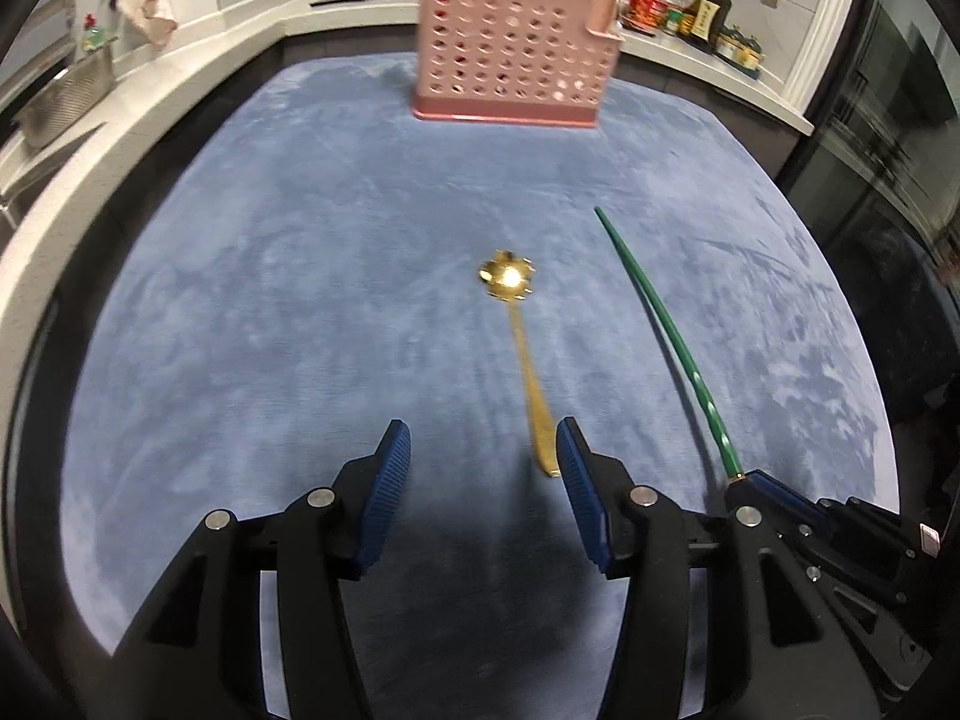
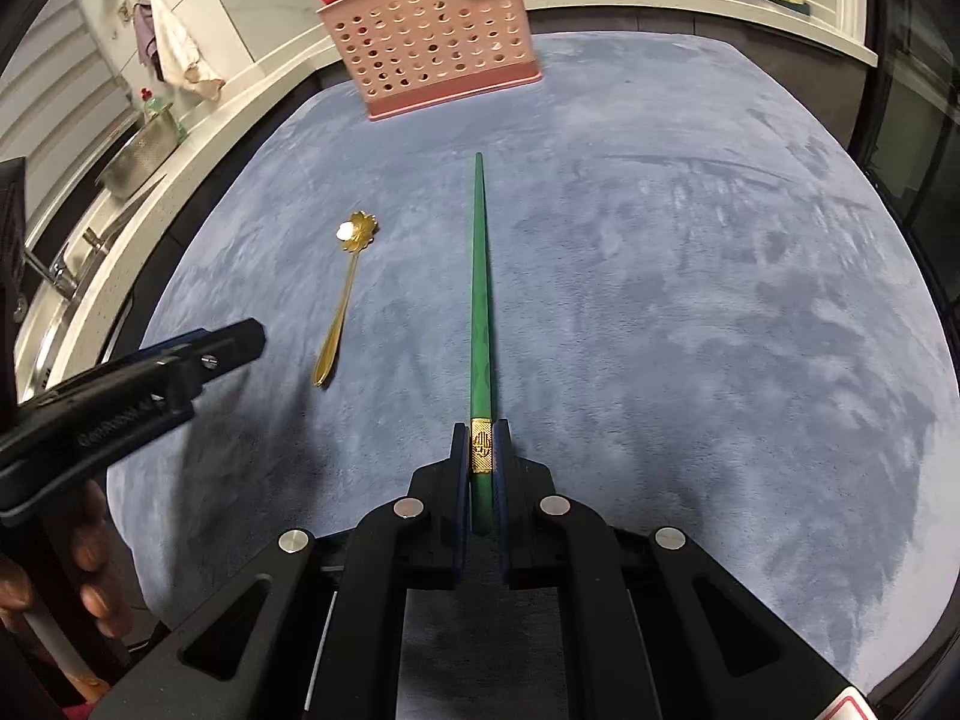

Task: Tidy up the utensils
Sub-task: 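Grasp the gold spoon with the left tool while the right tool grasps the last green chopstick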

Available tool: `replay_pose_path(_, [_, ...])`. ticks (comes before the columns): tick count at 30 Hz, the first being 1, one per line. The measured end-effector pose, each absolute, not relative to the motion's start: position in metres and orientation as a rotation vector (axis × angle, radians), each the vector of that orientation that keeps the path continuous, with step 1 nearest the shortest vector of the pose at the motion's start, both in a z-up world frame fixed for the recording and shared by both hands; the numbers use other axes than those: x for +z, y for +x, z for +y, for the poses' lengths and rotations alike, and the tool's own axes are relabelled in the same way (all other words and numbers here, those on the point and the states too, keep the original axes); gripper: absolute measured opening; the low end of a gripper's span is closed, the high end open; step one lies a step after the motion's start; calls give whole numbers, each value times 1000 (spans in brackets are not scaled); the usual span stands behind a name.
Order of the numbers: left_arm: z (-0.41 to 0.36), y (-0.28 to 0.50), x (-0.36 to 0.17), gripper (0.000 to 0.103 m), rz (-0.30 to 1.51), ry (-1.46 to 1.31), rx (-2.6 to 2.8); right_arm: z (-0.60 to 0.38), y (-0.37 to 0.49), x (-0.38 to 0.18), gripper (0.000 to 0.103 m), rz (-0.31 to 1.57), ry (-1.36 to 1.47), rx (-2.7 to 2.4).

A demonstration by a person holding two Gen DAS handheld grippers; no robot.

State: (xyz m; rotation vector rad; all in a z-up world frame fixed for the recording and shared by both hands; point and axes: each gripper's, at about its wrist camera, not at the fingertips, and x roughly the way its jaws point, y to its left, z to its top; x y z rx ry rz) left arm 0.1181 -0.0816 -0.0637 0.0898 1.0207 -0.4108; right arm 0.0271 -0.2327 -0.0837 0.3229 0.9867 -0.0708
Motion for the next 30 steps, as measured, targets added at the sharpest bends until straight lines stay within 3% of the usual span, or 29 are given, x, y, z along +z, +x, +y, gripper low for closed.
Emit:
replay_pose_path(8, [-92, 124, -83, 47, 1093, 41, -441, -236, 26, -87, 7, 993, 340, -76])
replay_pose_path(12, [-94, 126, -91, 33, 1119, 34, -436, -236, 26, -89, 7, 999, 342, -72])
replay_pose_path(17, [-96, 127, -93, 23, 1116, 51, -430, -235, 28, -91, 7, 1008, 341, -66])
replay_pose_path(20, [-98, 126, -94, 10, 1114, 63, -437, -234, 29, -92, 7, 1012, 342, -64])
replay_pose_path(30, [-93, 120, -81, 10, 1073, 73, -429, -235, 32, -86, 7, 1000, 339, -56])
